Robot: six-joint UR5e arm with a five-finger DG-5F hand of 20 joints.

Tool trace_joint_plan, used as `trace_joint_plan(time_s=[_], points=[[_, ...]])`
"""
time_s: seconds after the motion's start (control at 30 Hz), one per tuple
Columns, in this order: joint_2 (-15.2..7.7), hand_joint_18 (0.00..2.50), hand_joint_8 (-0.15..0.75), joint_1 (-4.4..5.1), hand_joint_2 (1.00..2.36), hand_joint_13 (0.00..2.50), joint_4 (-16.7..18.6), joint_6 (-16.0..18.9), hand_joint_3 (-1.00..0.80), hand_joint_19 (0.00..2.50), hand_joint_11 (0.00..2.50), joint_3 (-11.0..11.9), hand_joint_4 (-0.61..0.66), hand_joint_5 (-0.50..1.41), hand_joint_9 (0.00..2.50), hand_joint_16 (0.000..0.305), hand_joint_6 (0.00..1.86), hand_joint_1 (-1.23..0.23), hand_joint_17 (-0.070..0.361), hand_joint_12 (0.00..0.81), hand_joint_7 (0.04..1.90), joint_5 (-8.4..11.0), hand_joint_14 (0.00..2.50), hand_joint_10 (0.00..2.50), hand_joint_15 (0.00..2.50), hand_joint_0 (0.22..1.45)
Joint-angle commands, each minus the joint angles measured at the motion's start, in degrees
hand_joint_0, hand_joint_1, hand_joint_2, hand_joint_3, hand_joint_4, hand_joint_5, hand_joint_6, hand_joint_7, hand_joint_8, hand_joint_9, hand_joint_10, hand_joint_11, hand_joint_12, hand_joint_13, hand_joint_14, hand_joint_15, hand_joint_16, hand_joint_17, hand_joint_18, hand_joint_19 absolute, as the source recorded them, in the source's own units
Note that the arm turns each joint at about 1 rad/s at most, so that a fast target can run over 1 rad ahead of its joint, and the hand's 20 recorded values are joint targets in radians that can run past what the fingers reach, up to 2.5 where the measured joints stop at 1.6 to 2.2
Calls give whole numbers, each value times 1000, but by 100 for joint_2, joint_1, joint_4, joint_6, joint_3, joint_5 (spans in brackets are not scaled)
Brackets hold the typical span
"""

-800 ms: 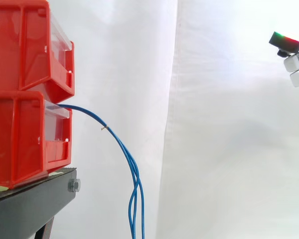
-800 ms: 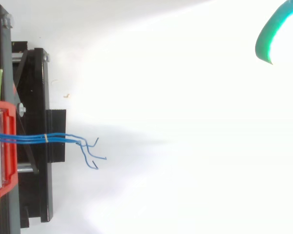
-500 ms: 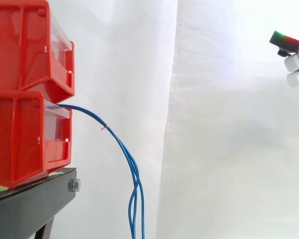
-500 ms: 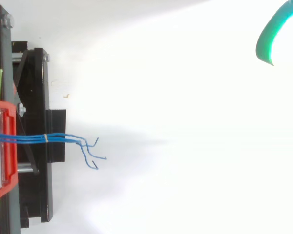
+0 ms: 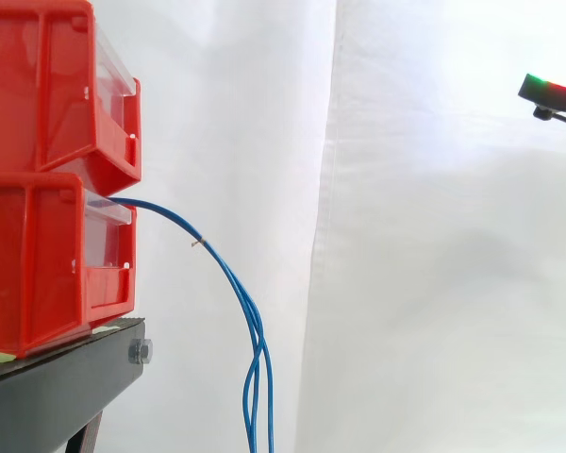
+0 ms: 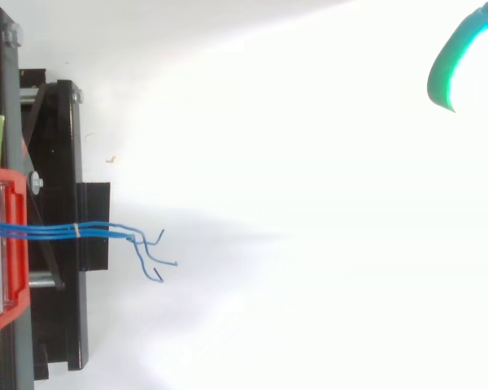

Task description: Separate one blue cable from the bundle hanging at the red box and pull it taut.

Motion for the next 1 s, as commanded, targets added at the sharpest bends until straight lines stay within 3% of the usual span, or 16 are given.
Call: trace_joint_plan(time_s=[0.0,0.57,0.67,0.73,0.77,0.97], points=[[7,545,273,7,1002,650,0,1,-472,347,149,0,202,-194,731,39,502,-652,88,352,715,0,10,5,278,556],[7,560,262,7,1001,624,26,1,-474,356,125,0,188,-201,654,37,502,-647,84,331,716,0,10,4,250,554],[7,515,262,-28,1002,591,79,-7,-475,300,115,0,190,-201,646,35,502,-648,80,324,715,9,8,4,223,553],[-1,465,259,-37,1002,561,193,-78,-474,256,91,0,192,-201,628,34,502,-649,77,319,719,167,7,3,197,553],[-1,428,259,7,1001,531,369,-306,-475,218,67,0,192,-202,612,33,502,-651,75,313,714,475,6,0,178,552],[-63,380,263,86,1001,484,607,-798,-478,159,44,0,198,-199,606,31,502,-653,71,299,715,730,5,0,138,551]])
